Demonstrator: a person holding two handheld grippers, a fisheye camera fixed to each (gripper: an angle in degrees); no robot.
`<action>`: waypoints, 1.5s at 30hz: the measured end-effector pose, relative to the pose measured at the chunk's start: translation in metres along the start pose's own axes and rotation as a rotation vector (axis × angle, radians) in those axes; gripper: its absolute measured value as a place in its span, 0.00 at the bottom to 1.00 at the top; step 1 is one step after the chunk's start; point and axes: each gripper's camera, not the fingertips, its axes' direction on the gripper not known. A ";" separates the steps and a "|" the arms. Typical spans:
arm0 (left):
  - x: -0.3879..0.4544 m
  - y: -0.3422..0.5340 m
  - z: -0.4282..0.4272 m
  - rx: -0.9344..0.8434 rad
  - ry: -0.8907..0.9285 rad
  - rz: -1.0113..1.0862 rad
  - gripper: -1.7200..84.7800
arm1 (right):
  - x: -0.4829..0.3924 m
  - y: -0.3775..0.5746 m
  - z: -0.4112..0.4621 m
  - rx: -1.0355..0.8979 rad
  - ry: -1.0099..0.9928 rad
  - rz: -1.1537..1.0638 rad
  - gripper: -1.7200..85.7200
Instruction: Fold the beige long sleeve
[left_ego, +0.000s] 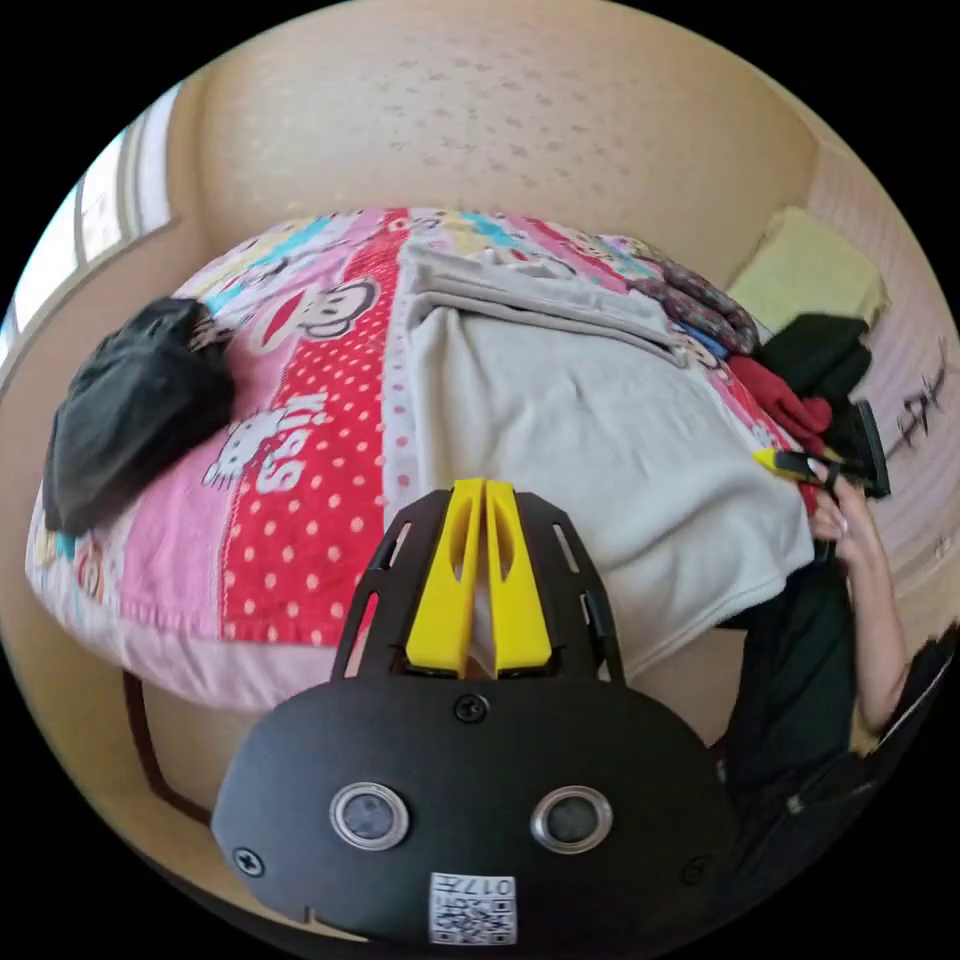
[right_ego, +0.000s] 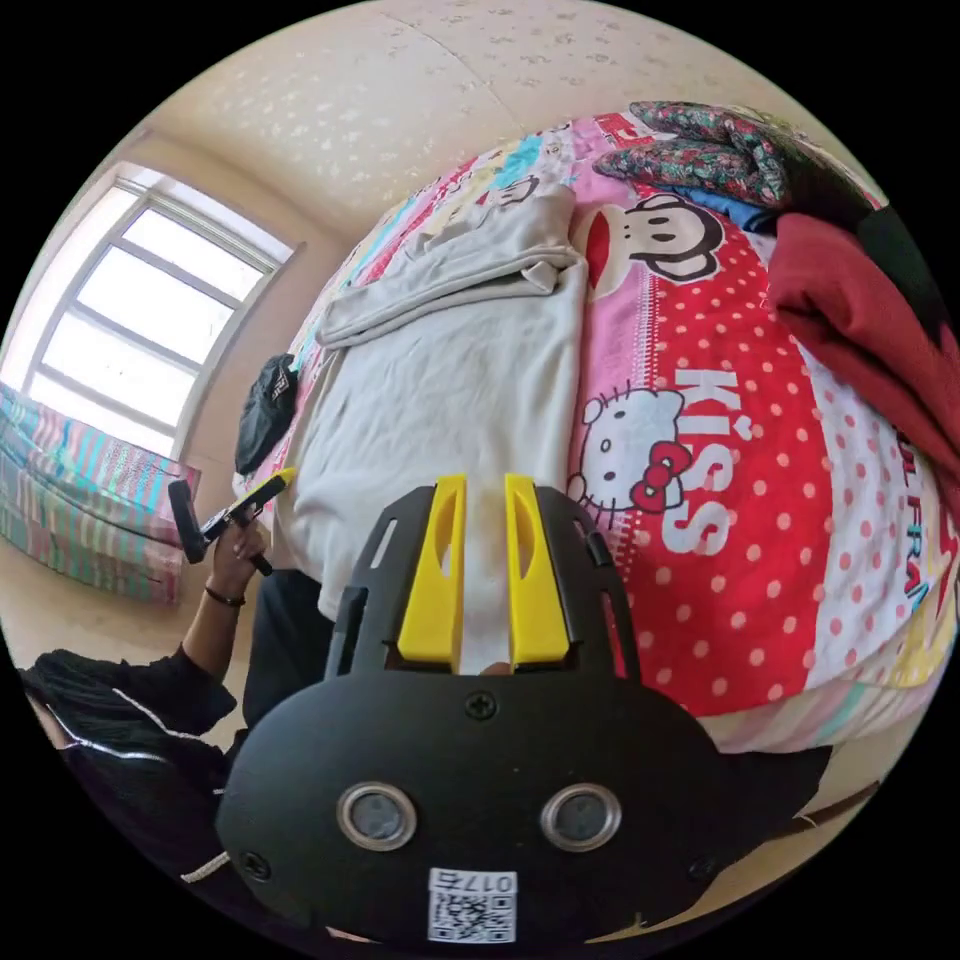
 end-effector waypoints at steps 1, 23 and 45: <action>-0.001 0.004 -0.028 0.044 -0.017 -0.061 0.02 | -0.003 0.007 -0.021 0.006 0.004 -0.017 0.13; -0.051 0.062 -0.015 -0.272 0.121 -0.234 0.11 | 0.052 0.131 -0.058 0.093 -0.061 0.166 0.14; -0.060 0.078 -0.207 -0.100 0.403 0.022 0.05 | -0.034 0.197 -0.235 0.250 -0.285 -0.196 0.06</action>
